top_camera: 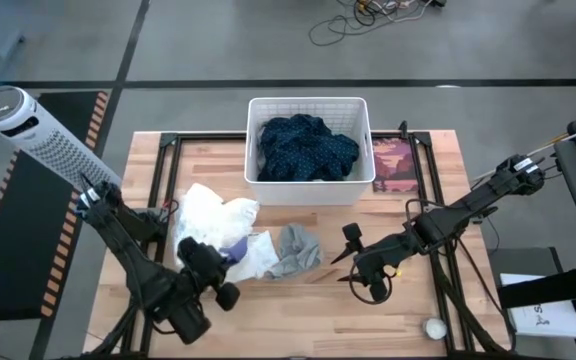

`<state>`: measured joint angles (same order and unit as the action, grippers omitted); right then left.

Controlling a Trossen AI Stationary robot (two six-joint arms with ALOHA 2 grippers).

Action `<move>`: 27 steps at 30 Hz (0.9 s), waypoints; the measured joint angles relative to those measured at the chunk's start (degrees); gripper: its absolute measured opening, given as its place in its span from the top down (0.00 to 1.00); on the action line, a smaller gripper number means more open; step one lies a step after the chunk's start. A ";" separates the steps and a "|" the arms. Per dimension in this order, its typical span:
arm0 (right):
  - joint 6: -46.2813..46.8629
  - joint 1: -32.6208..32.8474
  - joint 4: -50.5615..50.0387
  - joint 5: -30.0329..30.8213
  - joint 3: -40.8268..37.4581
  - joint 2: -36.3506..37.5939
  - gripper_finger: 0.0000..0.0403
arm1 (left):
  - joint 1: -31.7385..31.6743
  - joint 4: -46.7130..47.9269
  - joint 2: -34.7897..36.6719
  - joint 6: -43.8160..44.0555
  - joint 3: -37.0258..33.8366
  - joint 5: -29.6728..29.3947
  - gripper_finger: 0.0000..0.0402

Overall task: Sort clothes
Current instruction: Put the light blue sock from the middle left into the laundry bin

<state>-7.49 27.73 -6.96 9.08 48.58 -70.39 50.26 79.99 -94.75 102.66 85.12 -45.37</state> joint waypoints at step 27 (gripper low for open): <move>0.20 0.00 0.01 0.02 -0.02 0.00 0.53 | -21.96 -22.29 6.90 -59.97 6.71 -15.29 1.00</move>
<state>-7.29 27.73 -6.95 9.10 48.56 -70.39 28.30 57.70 -87.85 42.69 91.83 -60.66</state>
